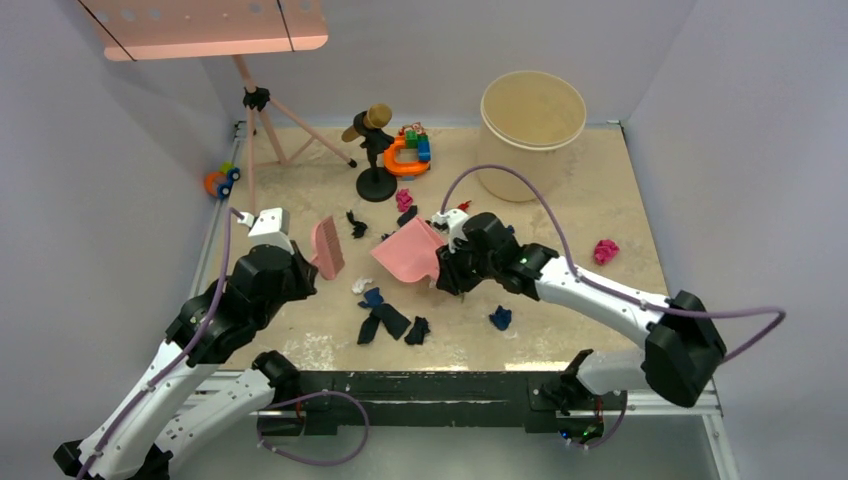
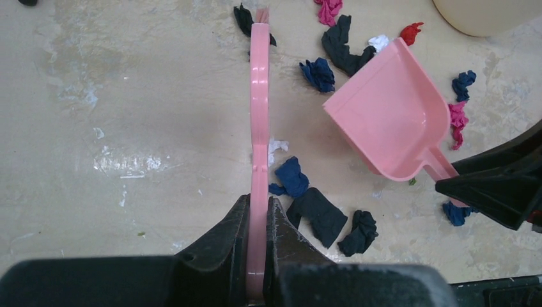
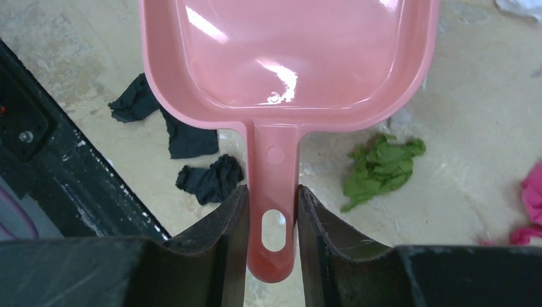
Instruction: Sweep away the paper scraps from the table
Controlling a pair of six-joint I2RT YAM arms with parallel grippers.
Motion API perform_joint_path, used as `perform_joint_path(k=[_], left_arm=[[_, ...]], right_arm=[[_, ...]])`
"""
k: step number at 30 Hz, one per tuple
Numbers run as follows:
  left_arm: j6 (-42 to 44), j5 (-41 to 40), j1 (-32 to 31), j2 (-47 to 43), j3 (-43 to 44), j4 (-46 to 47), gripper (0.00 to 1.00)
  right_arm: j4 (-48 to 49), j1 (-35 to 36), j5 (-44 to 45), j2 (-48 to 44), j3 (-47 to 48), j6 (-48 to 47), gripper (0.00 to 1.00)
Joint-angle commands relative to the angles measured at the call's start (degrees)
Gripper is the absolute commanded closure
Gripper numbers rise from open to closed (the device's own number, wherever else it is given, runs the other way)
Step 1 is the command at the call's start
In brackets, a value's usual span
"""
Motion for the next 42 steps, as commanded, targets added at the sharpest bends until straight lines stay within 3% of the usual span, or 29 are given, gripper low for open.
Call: perform_joint_path(k=[1, 6, 10, 13, 15, 17, 23, 27, 31, 34, 36, 37, 39, 42], left_arm=[[1.6, -1.5, 0.1, -0.5, 2.4, 0.3, 1.00], [1.6, -1.8, 0.2, -0.6, 2.2, -0.1, 1.00], [1.5, -1.6, 0.2, -0.7, 1.8, 0.1, 1.00], [1.6, -1.4, 0.2, -0.6, 1.7, 0.2, 1.00], [1.7, -1.4, 0.2, -0.6, 1.7, 0.2, 1.00], [1.9, -1.4, 0.1, -0.6, 1.7, 0.3, 1.00], [2.1, -1.6, 0.1, -0.4, 1.6, 0.8, 1.00], [2.3, -1.6, 0.2, -0.3, 1.7, 1.0, 1.00], [2.4, -1.7, 0.2, -0.3, 1.8, 1.0, 1.00], [2.5, -1.7, 0.2, -0.3, 1.8, 1.0, 1.00], [2.4, -1.8, 0.1, -0.3, 1.6, 1.0, 1.00], [2.4, -1.9, 0.2, -0.3, 1.5, 1.0, 1.00], [2.4, -1.6, 0.1, 0.0, 1.4, 1.4, 1.00], [2.5, -0.6, 0.2, 0.5, 2.2, 1.5, 1.00]], right_arm=[[0.8, 3.9, 6.7, 7.0, 6.5, -3.3, 0.75], [-1.0, 5.7, 10.3, 14.8, 10.2, -2.9, 0.76], [-0.6, 6.7, 11.8, 18.9, 11.6, -2.6, 0.72], [-0.8, 7.2, 13.9, 20.0, 12.5, -1.6, 0.54], [0.7, 7.4, 14.2, 18.4, 11.6, -1.1, 0.15], [2.7, 7.5, 14.6, 16.1, 10.2, -1.1, 0.07], [10.8, 9.6, 18.4, 9.2, 3.3, -2.6, 0.07], [26.2, 13.2, 21.4, -1.3, -6.1, -6.2, 0.10], [38.9, 13.2, 18.5, -7.3, -15.0, -12.5, 0.02], [33.9, 13.2, 21.8, -4.9, -12.7, -7.9, 0.04], [28.3, 13.2, 22.9, -1.4, -8.7, -4.5, 0.20], [27.8, 13.2, 21.2, 0.3, -7.8, -4.7, 0.20], [29.9, 13.5, 18.9, 2.7, -8.3, -4.9, 0.10], [34.3, 13.8, 20.5, 4.1, -11.3, -3.8, 0.09]])
